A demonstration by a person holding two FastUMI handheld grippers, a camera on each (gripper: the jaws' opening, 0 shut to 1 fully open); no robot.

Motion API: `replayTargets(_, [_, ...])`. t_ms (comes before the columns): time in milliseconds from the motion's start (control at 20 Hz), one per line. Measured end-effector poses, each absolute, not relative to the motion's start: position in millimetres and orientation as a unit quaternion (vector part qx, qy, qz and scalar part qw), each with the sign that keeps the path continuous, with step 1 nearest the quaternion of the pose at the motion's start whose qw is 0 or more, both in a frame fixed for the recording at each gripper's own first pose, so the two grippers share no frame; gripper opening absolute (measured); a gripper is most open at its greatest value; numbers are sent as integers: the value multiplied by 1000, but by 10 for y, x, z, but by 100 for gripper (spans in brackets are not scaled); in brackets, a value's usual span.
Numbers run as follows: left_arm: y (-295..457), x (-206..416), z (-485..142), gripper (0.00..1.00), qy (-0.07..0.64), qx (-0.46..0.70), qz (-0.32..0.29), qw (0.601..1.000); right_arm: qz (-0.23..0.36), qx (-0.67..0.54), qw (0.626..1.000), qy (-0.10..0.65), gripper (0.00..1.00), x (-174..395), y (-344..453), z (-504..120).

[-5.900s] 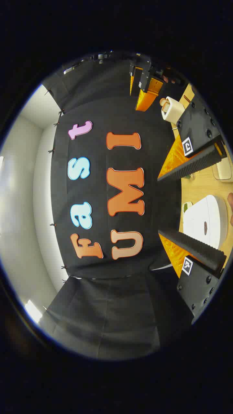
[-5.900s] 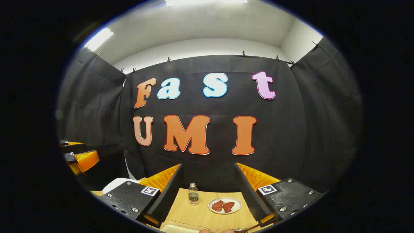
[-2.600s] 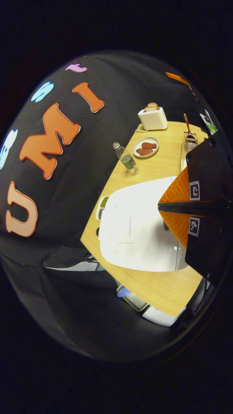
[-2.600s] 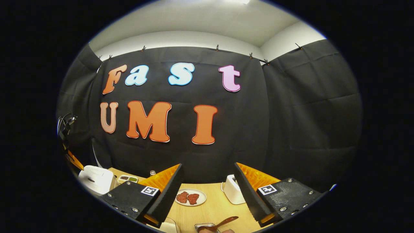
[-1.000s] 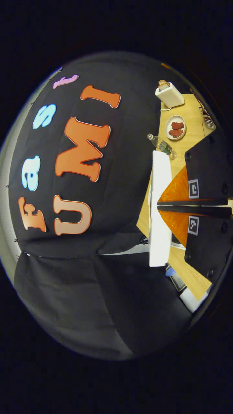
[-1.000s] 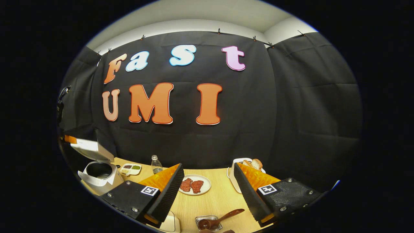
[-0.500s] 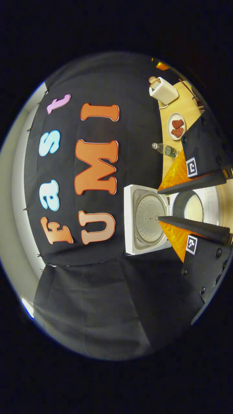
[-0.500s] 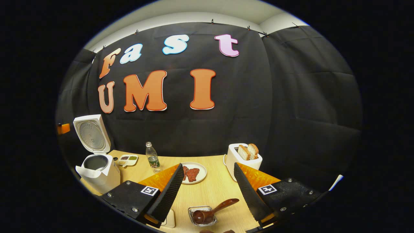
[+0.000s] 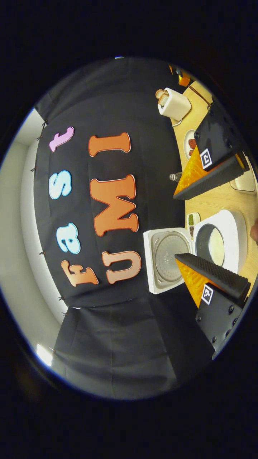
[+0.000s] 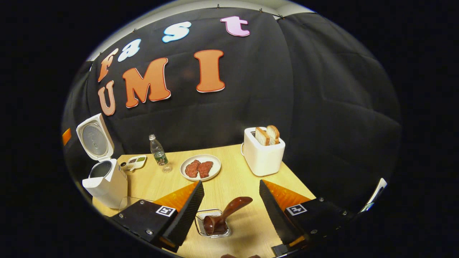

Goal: Close the left gripper, press the button to open the rice cooker; take a wooden spoon from the chopstick holder with the right hand, scoop a spoonful of rice and pour it into the rice cooker, then put the wooden spoon back into the chopstick holder.

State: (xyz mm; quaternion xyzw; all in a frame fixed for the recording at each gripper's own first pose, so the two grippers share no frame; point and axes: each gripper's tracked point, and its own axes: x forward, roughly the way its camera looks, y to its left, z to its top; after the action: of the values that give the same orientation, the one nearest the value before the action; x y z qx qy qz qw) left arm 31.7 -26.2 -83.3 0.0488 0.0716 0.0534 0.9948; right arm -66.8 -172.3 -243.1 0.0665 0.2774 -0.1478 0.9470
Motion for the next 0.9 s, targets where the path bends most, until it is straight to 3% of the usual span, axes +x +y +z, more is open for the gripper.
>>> replayTargets(100, [-325, 256, -893, 100, 81, 54, 53, 994, -151, 86, 940, 295, 96, -706, -1738, -2632])
replayTargets(200, [-354, 196, -897, 96, 84, 62, 54, 993, -153, 104, 931, 313, 95, -718, -1736, -2835])
replayTargets(500, [-473, 42, -984, 100, 100, 72, 56, 991, -170, 169, 900, 364, 92, -720, -1751, -3375])
replayTargets(550, [-499, 29, -1013, 96, 104, 74, 56, 990, -170, 179, 897, 366, 87, -724, -1746, -3390])
replayTargets(650, [-511, 20, -1030, 100, 110, 77, 55, 989, -163, 196, 895, 365, 72, -687, -1693, -3402])
replayTargets(750, [-531, 31, -1033, 100, 111, 77, 54, 989, -155, 210, 895, 362, 54, -667, -1622, -3381])
replayTargets(800, [-531, 32, -1018, 100, 112, 76, 54, 989, -154, 213, 894, 363, 39, -680, -1596, -3386])
replayTargets(900, [-570, 12, -1022, 100, 111, 76, 55, 989, -149, 226, 893, 361, 26, -667, -1527, -3351])
